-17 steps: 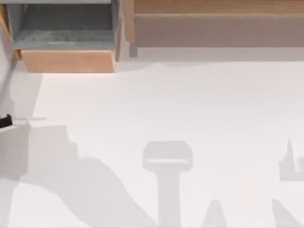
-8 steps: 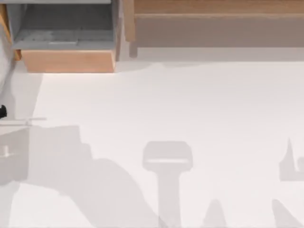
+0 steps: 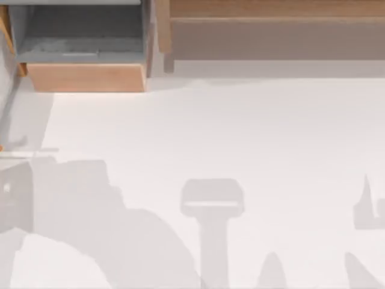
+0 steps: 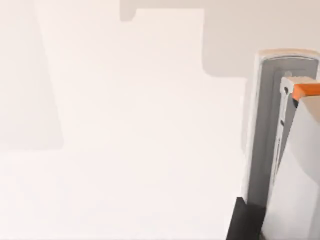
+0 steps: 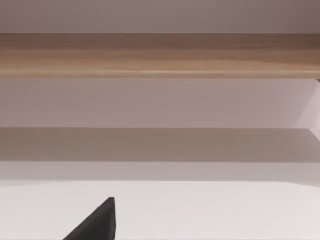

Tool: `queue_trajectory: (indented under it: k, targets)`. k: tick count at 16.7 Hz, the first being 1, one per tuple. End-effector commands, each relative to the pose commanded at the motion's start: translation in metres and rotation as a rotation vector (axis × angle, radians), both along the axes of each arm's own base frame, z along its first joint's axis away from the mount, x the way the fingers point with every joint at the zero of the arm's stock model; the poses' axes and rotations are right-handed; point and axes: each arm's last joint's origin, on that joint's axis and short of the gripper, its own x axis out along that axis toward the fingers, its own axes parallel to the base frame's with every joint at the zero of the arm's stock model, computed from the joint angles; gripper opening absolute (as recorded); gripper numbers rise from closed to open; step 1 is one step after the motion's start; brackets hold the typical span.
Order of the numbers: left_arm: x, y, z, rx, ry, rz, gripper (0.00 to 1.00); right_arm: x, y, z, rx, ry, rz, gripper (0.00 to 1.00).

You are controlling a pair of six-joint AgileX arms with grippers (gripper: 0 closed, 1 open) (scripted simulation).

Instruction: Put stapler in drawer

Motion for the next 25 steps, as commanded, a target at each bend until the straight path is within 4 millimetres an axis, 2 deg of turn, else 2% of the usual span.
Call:
queue_trajectory:
  k: [3,7,10,12,14,16,20,22,25]
  targets:
    - [0.003,0.037,0.056,0.085,-0.124,0.068,0.0,0.0,0.0,0.0,0.0,0.0,0.0,1.0]
    - [0.031,0.07,0.133,0.211,-0.348,0.058,0.0,0.0,0.0,0.0,0.0,0.0,0.0,1.0]
    - [0.058,0.083,0.167,0.276,-0.462,0.004,0.0,0.0,0.0,0.0,0.0,0.0,0.0,1.0]
    - [0.078,0.089,0.175,0.297,-0.498,-0.044,0.0,0.0,0.0,0.0,0.0,0.0,0.0,1.0]
    - [0.099,0.092,0.166,0.289,-0.483,-0.105,0.0,0.0,0.0,0.0,0.0,0.0,0.0,1.0]
    - [0.122,0.091,0.141,0.253,-0.42,-0.176,0.0,0.0,0.0,0.0,0.0,0.0,0.0,1.0]
    - [0.154,0.084,0.066,0.119,-0.194,-0.307,0.0,0.0,0.0,0.0,0.0,0.0,0.0,1.0]
    - [0.162,0.078,0.03,0.049,-0.081,-0.364,0.0,0.0,0.0,0.0,0.0,0.0,0.0,1.0]
    - [0.166,0.075,-0.007,-0.023,0.04,-0.423,0.0,0.0,0.0,0.0,0.0,0.0,0.0,1.0]
